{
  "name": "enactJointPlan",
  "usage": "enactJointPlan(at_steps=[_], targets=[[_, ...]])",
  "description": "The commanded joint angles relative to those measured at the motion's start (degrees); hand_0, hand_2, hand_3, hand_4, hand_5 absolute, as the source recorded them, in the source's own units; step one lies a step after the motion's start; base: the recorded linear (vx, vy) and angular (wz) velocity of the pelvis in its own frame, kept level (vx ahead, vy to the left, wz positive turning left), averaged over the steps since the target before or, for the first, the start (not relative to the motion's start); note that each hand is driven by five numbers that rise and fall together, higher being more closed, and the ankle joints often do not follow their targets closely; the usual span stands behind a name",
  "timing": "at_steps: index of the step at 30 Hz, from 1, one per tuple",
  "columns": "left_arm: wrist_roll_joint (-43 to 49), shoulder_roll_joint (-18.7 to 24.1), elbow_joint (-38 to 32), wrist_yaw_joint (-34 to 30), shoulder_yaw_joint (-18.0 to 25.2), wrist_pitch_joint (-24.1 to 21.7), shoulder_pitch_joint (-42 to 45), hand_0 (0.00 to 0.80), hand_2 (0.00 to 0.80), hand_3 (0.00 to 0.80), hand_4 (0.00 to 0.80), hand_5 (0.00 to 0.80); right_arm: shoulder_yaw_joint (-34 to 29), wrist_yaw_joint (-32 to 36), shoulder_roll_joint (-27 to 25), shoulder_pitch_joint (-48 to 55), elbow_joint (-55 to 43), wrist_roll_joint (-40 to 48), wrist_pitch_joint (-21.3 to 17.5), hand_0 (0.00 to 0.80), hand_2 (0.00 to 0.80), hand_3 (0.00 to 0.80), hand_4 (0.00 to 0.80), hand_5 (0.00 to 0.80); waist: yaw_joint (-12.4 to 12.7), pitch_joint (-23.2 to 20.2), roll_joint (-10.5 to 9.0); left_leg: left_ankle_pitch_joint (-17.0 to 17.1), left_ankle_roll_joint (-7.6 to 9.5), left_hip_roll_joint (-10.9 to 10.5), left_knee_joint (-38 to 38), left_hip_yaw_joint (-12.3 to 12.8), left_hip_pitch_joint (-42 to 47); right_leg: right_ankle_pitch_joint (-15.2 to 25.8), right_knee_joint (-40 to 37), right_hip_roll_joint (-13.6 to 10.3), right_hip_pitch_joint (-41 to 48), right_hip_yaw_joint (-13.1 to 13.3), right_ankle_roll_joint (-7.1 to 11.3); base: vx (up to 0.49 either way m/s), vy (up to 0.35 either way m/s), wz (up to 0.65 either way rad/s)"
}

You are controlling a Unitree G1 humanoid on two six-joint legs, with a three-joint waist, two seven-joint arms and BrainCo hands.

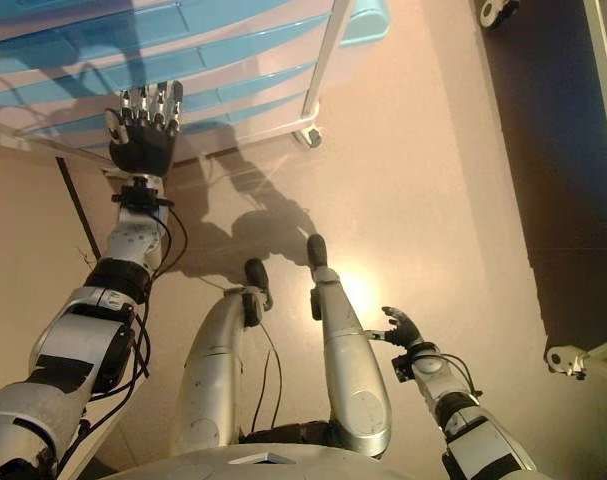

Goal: Open the drawer and pick up the medicine

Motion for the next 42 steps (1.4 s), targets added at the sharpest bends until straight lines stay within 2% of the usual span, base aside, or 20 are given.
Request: enactJointPlan(at_steps=[1, 9, 11, 12, 13, 21, 31, 36, 38, 42], targets=[[-2.24, 3.24, -9.39, -5.94, 1.97, -5.48, -8.92, 0.0, 0.0, 0.0, 0.0, 0.0, 2.48, 0.1, -1.61, 3.1, -0.9, -0.57, -0.44, 0.0, 0.0, 0.0, 0.0, 0.0, 1.24, -2.08, 1.38, 3.38, -1.34, -5.03, -11.8, -3.67, 4.15, -1.83, 0.65, 4.61, 2.42, -2.47, -3.53, -0.004, -0.013, 0.05], [0.89, 2.54, -15.84, -5.83, 0.82, -8.16, -10.68, 0.0, 0.0, 0.0, 0.0, 0.0, 2.62, 0.41, -1.92, 3.03, -0.25, -0.7, -0.94, 0.0, 0.0, 0.0, 0.0, 0.0, 1.52, -2.08, 1.73, 3.88, -1.37, -5.26, -13.05, -3.98, 5.01, -1.93, 0.29, 4.53, 3.08, -2.62, -3.62, -0.005, -0.004, 0.08], [1.98, 2.35, -17.17, -4.14, 0.5, -8.91, -11.26, 0.471, 0.471, 0.471, 0.471, 0.471, 2.55, 0.45, -1.95, 2.88, -0.42, -0.76, -0.73, 0.0, 0.0, 0.0, 0.0, 0.0, 1.61, -2.08, 1.88, 4.05, -1.39, -5.37, -13.47, -4.1, 5.37, -2.0, 0.24, 4.5, 3.32, -2.7, -3.62, 0.0, 0.0, 0.0], [2.23, 2.33, -17.39, -3.74, 0.38, -9.07, -11.44, 0.74, 0.74, 0.74, 0.74, 0.74, 2.58, 0.49, -2.0, 2.83, -0.47, -0.71, -0.73, 0.0, 0.0, 0.0, 0.0, 0.0, 1.63, -2.08, 1.93, 4.13, -1.39, -5.43, -13.58, -4.15, 5.48, -2.03, 0.24, 4.5, 3.41, -2.72, -3.64, 0.0, 0.0, 0.0], [2.66, 2.35, -17.44, -3.06, 0.34, -9.28, -11.58, 0.8, 0.8, 0.8, 0.8, 0.8, 2.58, 0.54, -2.04, 2.79, -0.48, -0.72, -0.76, 0.0, 0.0, 0.0, 0.0, 0.0, 1.66, -2.08, 1.95, 4.21, -1.42, -5.48, -13.69, -4.2, 5.62, -2.07, 0.2, 4.46, 3.56, -2.76, -3.67, 0.0, 0.0, 0.0], [2.61, 2.72, -15.74, -0.62, 0.89, -8.66, -10.39, 0.8, 0.8, 0.8, 0.8, 0.8, 2.71, 0.13, -1.9, 2.33, -0.64, -0.63, -0.47, 0.0, 0.0, 0.0, 0.0, 0.0, 2.26, -2.08, 2.15, 4.2, -1.69, -5.64, -13.31, -4.68, 6.17, -2.85, 0.56, 4.13, 4.51, -3.17, -3.96, 0.0, 0.0, 0.0], [0.88, 1.49, -15.28, -1.96, 3.34, -6.35, -1.55, 0.8, 0.8, 0.8, 0.8, 0.8, 1.48, -1.47, -2.06, 2.3, -1.42, -3.99, -1.17, 0.0, 0.0, 0.0, 0.0, 0.0, 4.75, -2.08, 3.29, 5.13, -2.27, -6.19, -14.25, -7.18, 8.4, -6.16, 3.85, 4.02, 6.96, -4.46, -4.89, -0.05, -0.032, 0.03], [1.9, -3.38, -19.21, -5.16, 4.33, -2.58, 9.41, 0.8, 0.8, 0.8, 0.8, 0.8, -0.38, -2.59, -1.76, 1.55, -2.35, -4.92, -0.56, 0.0, 0.0, 0.0, 0.0, 0.0, 8.19, -2.08, 4.3, 6.27, -3.29, -6.56, -16.22, -10.68, 11.98, -8.75, 5.62, 3.22, 10.89, -7.22, -5.47, -0.035, -0.163, 0.29], [6.15, -6.41, -20.75, -6.92, 4.51, -0.64, 15.68, 0.8, 0.8, 0.8, 0.8, 0.8, -1.6, -2.74, -1.78, 1.18, -2.26, -4.93, -0.11, 0.0, 0.0, 0.0, 0.0, 0.0, 10.09, -2.09, 4.7, 6.43, -3.99, -6.83, -16.88, -12.35, 13.98, -9.87, 5.48, 2.28, 13.57, -8.83, -5.63, -0.001, -0.169, 0.47], [10.45, -9.23, -23.09, -9.75, 4.37, 4.32, 27.17, 0.8, 0.8, 0.8, 0.8, 0.8, -4.53, -2.12, -2.73, 0.68, -1.81, -5.47, 0.4, 0.0, 0.0, 0.0, 0.0, 0.0, 13.32, -3.08, 5.82, 8.25, -5.51, -6.55, -19.29, -14.93, 16.63, -9.91, 2.27, 1.03, 18.21, -11.54, -5.96, 0.008, -0.163, 0.45]])
